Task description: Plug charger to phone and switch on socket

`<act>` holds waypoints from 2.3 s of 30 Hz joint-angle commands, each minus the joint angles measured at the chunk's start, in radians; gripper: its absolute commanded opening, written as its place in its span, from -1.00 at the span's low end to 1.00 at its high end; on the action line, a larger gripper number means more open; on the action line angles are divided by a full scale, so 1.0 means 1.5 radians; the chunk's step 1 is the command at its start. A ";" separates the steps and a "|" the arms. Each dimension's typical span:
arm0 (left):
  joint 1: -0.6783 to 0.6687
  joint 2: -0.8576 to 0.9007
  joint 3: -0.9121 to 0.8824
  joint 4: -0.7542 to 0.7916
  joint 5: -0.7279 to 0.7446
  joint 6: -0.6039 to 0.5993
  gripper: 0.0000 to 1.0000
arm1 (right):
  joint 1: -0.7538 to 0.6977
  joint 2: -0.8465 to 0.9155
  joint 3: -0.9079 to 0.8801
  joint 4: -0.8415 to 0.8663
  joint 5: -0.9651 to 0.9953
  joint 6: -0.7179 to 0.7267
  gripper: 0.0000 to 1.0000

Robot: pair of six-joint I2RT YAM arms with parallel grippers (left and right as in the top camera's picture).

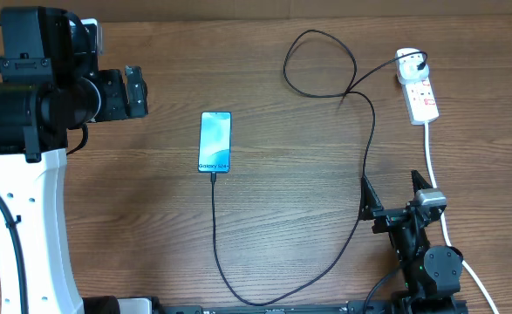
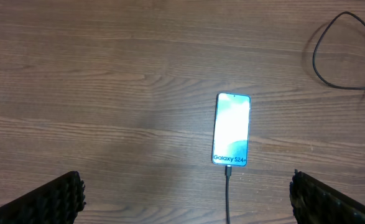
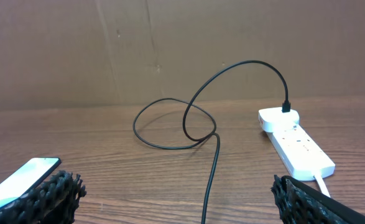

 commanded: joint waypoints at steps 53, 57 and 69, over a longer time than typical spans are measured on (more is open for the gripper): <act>0.002 -0.779 -1.081 0.848 0.081 0.084 0.99 | 0.004 -0.007 -0.007 0.004 0.007 -0.008 1.00; 0.002 -0.853 -1.163 0.885 0.072 0.084 0.99 | 0.004 -0.007 -0.007 0.004 0.007 -0.008 1.00; 0.002 -1.015 -1.310 0.901 0.043 0.089 0.99 | 0.004 -0.007 -0.007 0.004 0.007 -0.008 1.00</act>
